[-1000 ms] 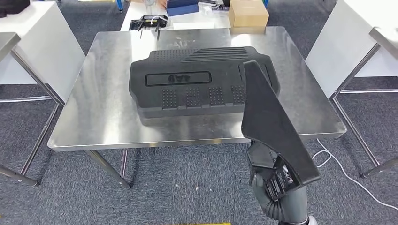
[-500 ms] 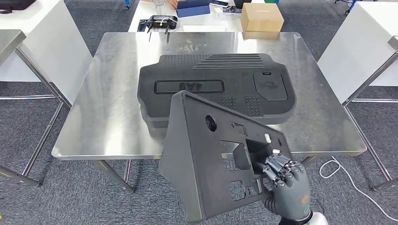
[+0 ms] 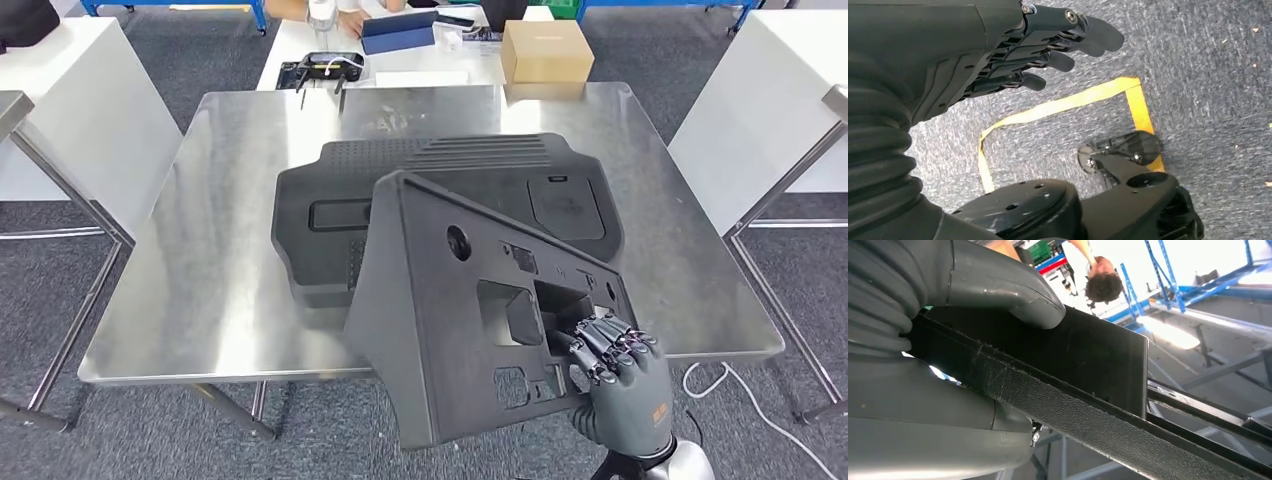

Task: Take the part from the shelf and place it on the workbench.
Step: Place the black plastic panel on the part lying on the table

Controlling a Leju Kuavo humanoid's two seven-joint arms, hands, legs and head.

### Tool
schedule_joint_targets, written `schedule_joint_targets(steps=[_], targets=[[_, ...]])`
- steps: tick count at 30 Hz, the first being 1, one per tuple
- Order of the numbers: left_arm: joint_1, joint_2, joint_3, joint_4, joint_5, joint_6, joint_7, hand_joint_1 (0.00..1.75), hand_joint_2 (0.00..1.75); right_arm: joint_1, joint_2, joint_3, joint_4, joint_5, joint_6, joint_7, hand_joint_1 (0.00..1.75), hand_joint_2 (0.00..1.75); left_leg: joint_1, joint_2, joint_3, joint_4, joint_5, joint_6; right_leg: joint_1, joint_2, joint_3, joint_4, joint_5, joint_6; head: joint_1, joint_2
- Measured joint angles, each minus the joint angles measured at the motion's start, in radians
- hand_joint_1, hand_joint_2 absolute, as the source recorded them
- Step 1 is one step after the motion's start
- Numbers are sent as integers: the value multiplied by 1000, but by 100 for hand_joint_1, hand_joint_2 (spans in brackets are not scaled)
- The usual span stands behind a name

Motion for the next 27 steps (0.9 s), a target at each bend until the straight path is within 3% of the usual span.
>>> schedule_joint_targets(steps=[4,5,6,8,10,11,13,14,16,18,20,21,23,25,26,27], targets=[[0,-1,0,0,0,-2,-1,0,175,-34,-16,4,5,88,22,37,175,175,-5,-1,26,-27,4,26,2,1,12,18,-7,27,1,0],[-2,-1,0,0,0,-4,-2,0,175,-46,-18,7,9,110,28,46,175,175,-4,-2,36,-31,3,32,1,1,-1,43,-9,30,1,0],[-3,0,0,0,0,-5,-2,0,175,-60,-19,12,14,128,33,53,175,175,-3,-4,45,-35,0,37,1,1,-29,88,-16,32,2,0],[-7,0,0,0,0,-8,-1,0,175,-86,-20,27,33,161,45,70,175,175,-4,-7,53,-37,-10,44,0,1,-115,204,-45,29,4,0],[-7,0,0,0,-1,-11,2,0,175,-104,-20,47,58,182,59,87,175,175,-4,-11,65,-37,-23,46,0,1,-184,259,-70,28,5,0],[-7,0,0,0,-2,-12,4,0,175,-111,-20,57,71,188,66,94,175,175,-4,-14,74,-37,-31,45,0,1,-196,240,-58,32,5,0],[-8,0,0,0,-7,-13,6,0,175,-129,-20,72,92,195,75,107,175,175,-4,-18,93,-38,-46,42,0,0,-176,125,21,51,6,0],[-8,1,0,0,-9,-14,7,0,175,-138,-20,78,103,199,79,112,175,175,-5,-19,102,-38,-54,38,2,-2,-161,69,57,53,5,0],[-9,2,0,0,-14,-15,7,0,175,-158,-19,89,127,208,84,118,175,175,-6,-20,115,-40,-66,27,9,-6,-142,10,88,34,6,0],[-10,3,0,0,-19,-17,8,0,175,-183,-16,99,156,226,88,126,175,175,-6,-17,127,-38,-67,15,13,-5,-129,2,84,8,8,0],[-12,5,0,0,-24,-18,9,0,175,-211,-10,109,186,250,92,137,175,175,-4,-13,126,-11,-74,6,6,-2,-101,-8,87,-10,8,0],[-14,5,0,0,-27,-19,10,0,175,-225,-7,113,202,264,94,143,175,175,-3,-11,109,26,-88,3,2,-2,-85,-10,85,-17,7,0],[-15,6,0,0,-34,-19,14,0,175,-254,-2,120,239,301,97,155,175,175,0,-8,44,131,-128,-4,2,-3,-65,-11,77,-25,4,0],[-15,7,0,0,-39,-20,18,0,175,-282,1,128,285,337,99,165,175,175,3,-6,-25,204,-159,-10,3,0,-55,-11,68,-25,3,0],[-15,8,0,0,-43,-22,20,0,175,-295,1,130,310,350,99,168,175,175,5,-5,-43,200,-151,-13,2,1,-49,-10,63,-23,3,0],[-14,10,0,0,-48,-23,23,0,175,-310,1,132,337,358,98,169,175,175,7,-5,-43,164,-119,-15,1,3,-41,-10,57,-20,3,0]])
